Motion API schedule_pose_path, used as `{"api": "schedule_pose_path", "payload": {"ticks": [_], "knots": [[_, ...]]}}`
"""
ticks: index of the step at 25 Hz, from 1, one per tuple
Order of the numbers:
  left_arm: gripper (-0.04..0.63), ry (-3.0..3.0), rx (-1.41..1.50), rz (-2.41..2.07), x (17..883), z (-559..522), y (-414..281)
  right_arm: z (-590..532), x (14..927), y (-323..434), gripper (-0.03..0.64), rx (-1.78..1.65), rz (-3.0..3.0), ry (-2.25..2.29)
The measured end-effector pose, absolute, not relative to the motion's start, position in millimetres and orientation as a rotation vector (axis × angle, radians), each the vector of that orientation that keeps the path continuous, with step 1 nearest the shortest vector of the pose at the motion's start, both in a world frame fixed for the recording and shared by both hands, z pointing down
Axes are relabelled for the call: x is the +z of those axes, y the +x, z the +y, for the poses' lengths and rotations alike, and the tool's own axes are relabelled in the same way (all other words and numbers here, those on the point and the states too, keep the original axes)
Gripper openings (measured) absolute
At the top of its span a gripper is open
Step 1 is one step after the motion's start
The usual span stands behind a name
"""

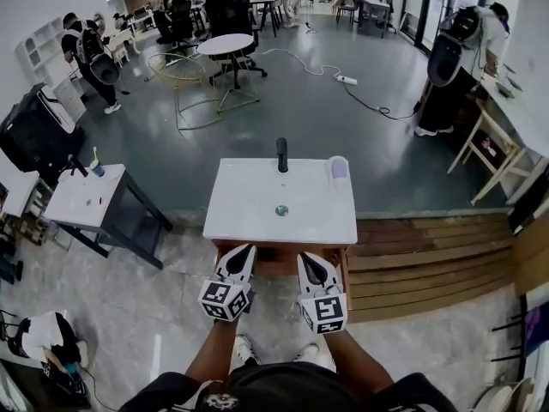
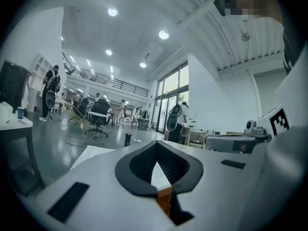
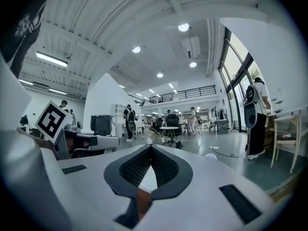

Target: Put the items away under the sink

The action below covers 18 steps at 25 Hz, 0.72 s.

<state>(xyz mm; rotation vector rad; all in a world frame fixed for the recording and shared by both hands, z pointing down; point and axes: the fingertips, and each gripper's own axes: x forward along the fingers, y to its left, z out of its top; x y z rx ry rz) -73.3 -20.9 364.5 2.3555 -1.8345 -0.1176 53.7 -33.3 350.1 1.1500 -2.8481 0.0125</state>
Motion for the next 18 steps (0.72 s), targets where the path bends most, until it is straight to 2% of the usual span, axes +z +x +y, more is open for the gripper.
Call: {"api": "schedule_pose_path", "payload": {"ticks": [10, 18], "knots": [[0.0, 2.365, -0.081, -1.878, 350, -38, -53, -63, 352, 67, 0.025, 0.043, -2.863, 1.15], [0.0, 2.453, -0.069, -1.808, 347, -109, -63, -125, 352, 49, 0.025, 0.004, -2.815, 1.24]]}}
